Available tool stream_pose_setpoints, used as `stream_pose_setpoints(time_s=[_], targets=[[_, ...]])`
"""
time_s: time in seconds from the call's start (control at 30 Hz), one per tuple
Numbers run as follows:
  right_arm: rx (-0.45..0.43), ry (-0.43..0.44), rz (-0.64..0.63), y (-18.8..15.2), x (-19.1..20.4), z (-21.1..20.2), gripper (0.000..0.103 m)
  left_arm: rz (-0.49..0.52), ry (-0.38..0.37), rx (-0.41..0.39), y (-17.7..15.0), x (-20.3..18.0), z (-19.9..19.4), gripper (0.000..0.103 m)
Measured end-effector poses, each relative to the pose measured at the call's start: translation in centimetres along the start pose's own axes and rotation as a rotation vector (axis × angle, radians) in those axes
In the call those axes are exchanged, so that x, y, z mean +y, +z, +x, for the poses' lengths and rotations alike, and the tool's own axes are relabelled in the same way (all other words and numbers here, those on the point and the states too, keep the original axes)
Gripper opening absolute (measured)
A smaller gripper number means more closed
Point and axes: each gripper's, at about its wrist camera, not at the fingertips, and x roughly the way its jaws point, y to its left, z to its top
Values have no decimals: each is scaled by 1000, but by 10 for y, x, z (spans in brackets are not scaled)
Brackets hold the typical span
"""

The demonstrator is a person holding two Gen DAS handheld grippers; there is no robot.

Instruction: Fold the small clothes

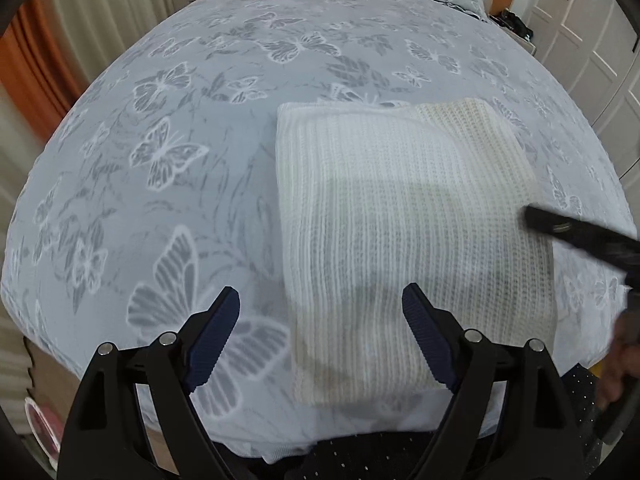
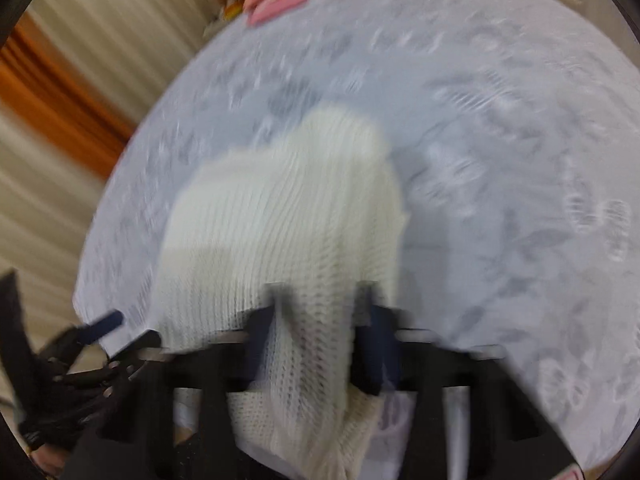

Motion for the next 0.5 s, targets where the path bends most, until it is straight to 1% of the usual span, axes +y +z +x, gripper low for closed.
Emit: stream_pose_setpoints(time_s=[0.07,0.13,0.17,0.2,0.23,0.27,0.3,0.33,0.37,0.4,0.43,0.5], targets=[[-1,-32,-19,9,5,11,19,5,6,19,-4,-4,-1,82],[38,-91,-32,15,2,26,21,12,9,18,-7,-7,-7,82],[43,-99,-18,17,1,22,22,16,14,13,-9,-9,-11,82],[31,-104,2,17,2,11,27,18,15,5,-10,-11,-16,82],[4,-112,6,14,5,-1,29,19,14,-4,-12,-12,-21,84],[-56,-130,-5,3,11,-26,35,21,16,-18,-14,-14,-27,85],[-94,-143,-15,-6,14,-42,51,23,20,-25,-15,-15,-30,86],[-128,-158,-21,-17,18,-57,60,24,27,-36,-17,-16,-34,87],[-166,-179,-21,-31,20,-74,73,24,36,-51,-20,-19,-39,88],[-204,-201,-26,-47,23,-89,76,23,43,-58,-23,-22,-43,91],[-222,-227,-43,-59,26,-97,76,23,47,-69,-25,-24,-46,91],[-235,-275,-65,-76,29,-106,79,11,57,-88,-33,-27,-53,91]])
